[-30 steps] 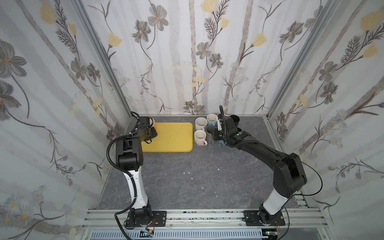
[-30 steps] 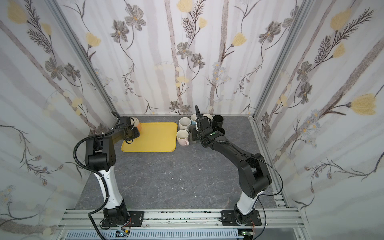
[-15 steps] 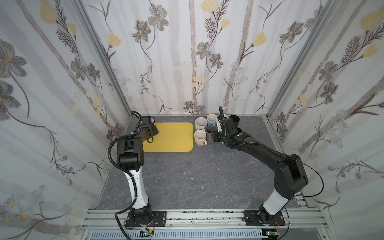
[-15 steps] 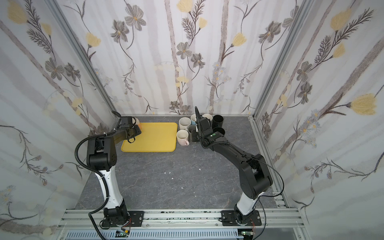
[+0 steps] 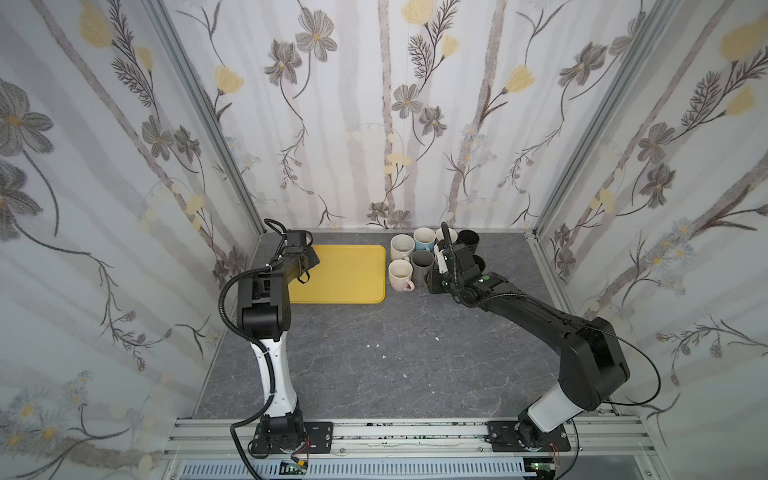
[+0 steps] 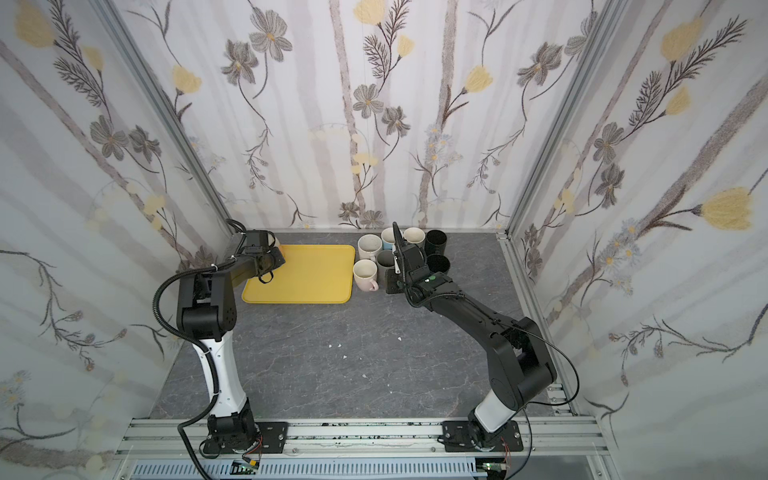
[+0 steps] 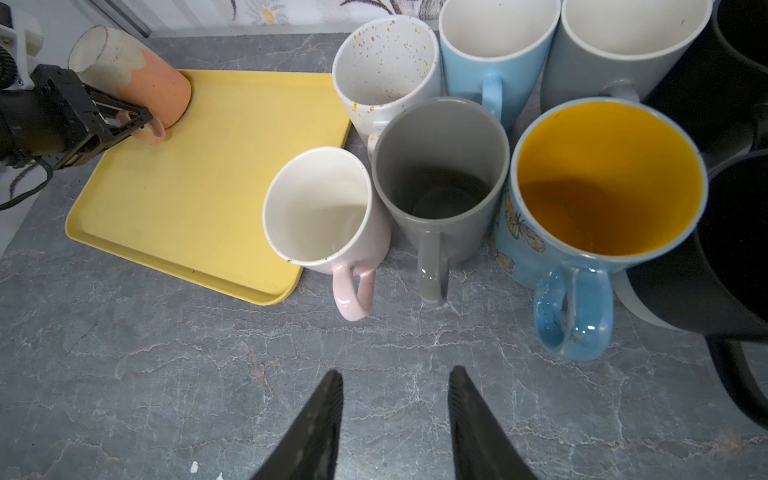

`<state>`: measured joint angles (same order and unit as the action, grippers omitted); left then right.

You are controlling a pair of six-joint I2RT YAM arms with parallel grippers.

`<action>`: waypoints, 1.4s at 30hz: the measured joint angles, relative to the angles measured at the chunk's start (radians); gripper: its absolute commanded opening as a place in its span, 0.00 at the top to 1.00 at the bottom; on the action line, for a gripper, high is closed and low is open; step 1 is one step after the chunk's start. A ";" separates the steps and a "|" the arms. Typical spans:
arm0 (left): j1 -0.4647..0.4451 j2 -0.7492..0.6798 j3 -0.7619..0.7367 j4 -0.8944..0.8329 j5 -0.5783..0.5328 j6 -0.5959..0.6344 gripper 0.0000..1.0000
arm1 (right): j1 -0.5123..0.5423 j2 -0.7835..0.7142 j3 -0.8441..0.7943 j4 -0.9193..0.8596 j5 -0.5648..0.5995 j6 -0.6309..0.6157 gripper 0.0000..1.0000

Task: Turn the mug right side up
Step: 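Lift the pink mug with the left gripper while the right moves toward it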

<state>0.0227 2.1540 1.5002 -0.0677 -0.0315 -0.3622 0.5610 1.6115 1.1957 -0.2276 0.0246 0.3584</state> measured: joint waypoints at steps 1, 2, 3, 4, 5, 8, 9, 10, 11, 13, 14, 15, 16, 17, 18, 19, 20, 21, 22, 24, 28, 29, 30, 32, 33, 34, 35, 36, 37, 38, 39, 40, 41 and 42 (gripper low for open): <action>-0.012 -0.007 -0.007 -0.001 0.002 0.000 0.98 | 0.000 0.000 0.001 0.001 0.001 0.000 0.57; -0.027 -0.014 -0.016 -0.001 0.007 0.001 0.99 | 0.001 0.000 0.001 0.005 0.001 0.000 0.57; -0.045 -0.021 -0.026 0.000 0.008 0.004 0.99 | 0.003 0.000 0.001 0.007 0.001 0.002 0.57; -0.062 -0.032 -0.041 0.001 0.007 0.008 0.99 | 0.006 0.000 0.001 0.007 0.001 0.008 0.57; -0.083 -0.046 -0.063 0.004 0.007 0.013 0.99 | 0.010 0.000 0.001 0.007 0.004 0.008 0.57; -0.153 -0.099 -0.135 0.008 0.009 0.023 0.99 | 0.029 0.000 0.001 0.009 0.000 0.008 0.58; -0.182 -0.121 -0.164 0.010 0.011 0.024 0.99 | 0.035 0.000 0.002 0.008 0.000 0.008 0.58; -0.208 -0.141 -0.195 0.014 0.015 0.029 0.98 | 0.041 0.002 0.004 0.006 0.000 0.009 0.58; -0.236 -0.163 -0.227 0.017 0.021 0.037 0.97 | 0.047 0.008 0.012 0.005 0.000 0.013 0.58; -0.283 -0.201 -0.283 0.027 0.026 0.044 0.94 | 0.062 0.030 0.036 0.005 -0.003 0.018 0.58; -0.300 -0.222 -0.314 0.039 0.042 0.046 0.94 | 0.071 0.043 0.051 0.000 -0.003 0.019 0.58; -0.313 -0.245 -0.348 0.050 0.045 0.045 0.92 | 0.080 0.057 0.066 -0.005 -0.003 0.019 0.58; -0.318 -0.261 -0.371 0.057 0.043 0.045 0.89 | 0.090 0.068 0.077 -0.008 -0.005 0.019 0.58; -0.320 -0.280 -0.399 0.064 0.041 0.044 0.85 | 0.101 0.080 0.090 -0.010 -0.014 0.019 0.58; -0.321 -0.297 -0.422 0.068 0.038 0.043 0.80 | 0.111 0.092 0.102 -0.013 -0.019 0.019 0.58; -0.321 -0.310 -0.436 0.068 0.033 0.043 0.74 | 0.120 0.103 0.113 -0.015 -0.019 0.019 0.58; -0.321 -0.323 -0.449 0.062 0.028 0.041 0.69 | 0.129 0.114 0.126 -0.021 -0.019 0.019 0.58; -0.321 -0.335 -0.458 0.050 0.024 0.041 0.64 | 0.137 0.124 0.140 -0.026 -0.023 0.019 0.58; -0.321 -0.342 -0.460 0.040 0.018 0.040 0.60 | 0.143 0.134 0.152 -0.030 -0.026 0.023 0.58; -0.321 -0.357 -0.461 0.034 0.004 0.041 0.57 | 0.153 0.150 0.177 -0.032 -0.026 0.025 0.58; -0.320 -0.369 -0.446 0.021 -0.014 0.041 0.56 | 0.167 0.169 0.205 -0.037 -0.027 0.025 0.58; -0.320 -0.368 -0.439 0.013 -0.018 0.040 0.56 | 0.171 0.172 0.209 -0.038 -0.027 0.025 0.58; -0.319 -0.365 -0.431 0.005 -0.020 0.040 0.56 | 0.171 0.175 0.212 -0.039 -0.027 0.025 0.58; -0.319 -0.352 -0.413 0.003 -0.023 0.039 0.57 | 0.173 0.176 0.214 -0.039 -0.027 0.025 0.58; -0.318 -0.343 -0.404 0.003 -0.027 0.038 0.57 | 0.174 0.176 0.214 -0.039 -0.027 0.025 0.58; -0.317 -0.335 -0.397 0.003 -0.031 0.038 0.57 | 0.175 0.176 0.214 -0.040 -0.027 0.025 0.58; -0.316 -0.326 -0.389 0.002 -0.036 0.038 0.58 | 0.177 0.176 0.214 -0.042 -0.026 0.025 0.58; -0.316 -0.319 -0.383 -0.002 -0.040 0.038 0.59 | 0.177 0.177 0.215 -0.046 -0.026 0.025 0.58; -0.316 -0.314 -0.380 -0.004 -0.043 0.038 0.60 | 0.177 0.177 0.215 -0.050 -0.026 0.025 0.58; -0.316 -0.309 -0.377 -0.005 -0.044 0.038 0.61 | 0.177 0.177 0.215 -0.053 -0.026 0.025 0.58; -0.316 -0.306 -0.376 -0.005 -0.044 0.038 0.64 | 0.177 0.177 0.215 -0.056 -0.026 0.025 0.58; -0.316 -0.304 -0.376 -0.008 -0.044 0.038 0.66 | 0.177 0.177 0.215 -0.056 -0.025 0.025 0.58; -0.316 -0.303 -0.376 -0.011 -0.045 0.038 0.69 | 0.177 0.177 0.215 -0.056 -0.022 0.024 0.58; -0.316 -0.301 -0.376 -0.012 -0.045 0.038 0.73 | 0.177 0.177 0.215 -0.056 -0.018 0.024 0.58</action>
<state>-0.2935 1.8526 1.1240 -0.0799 -0.0761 -0.3244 0.7383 1.7882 1.4105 -0.2836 0.0067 0.3824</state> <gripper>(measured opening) 0.328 0.420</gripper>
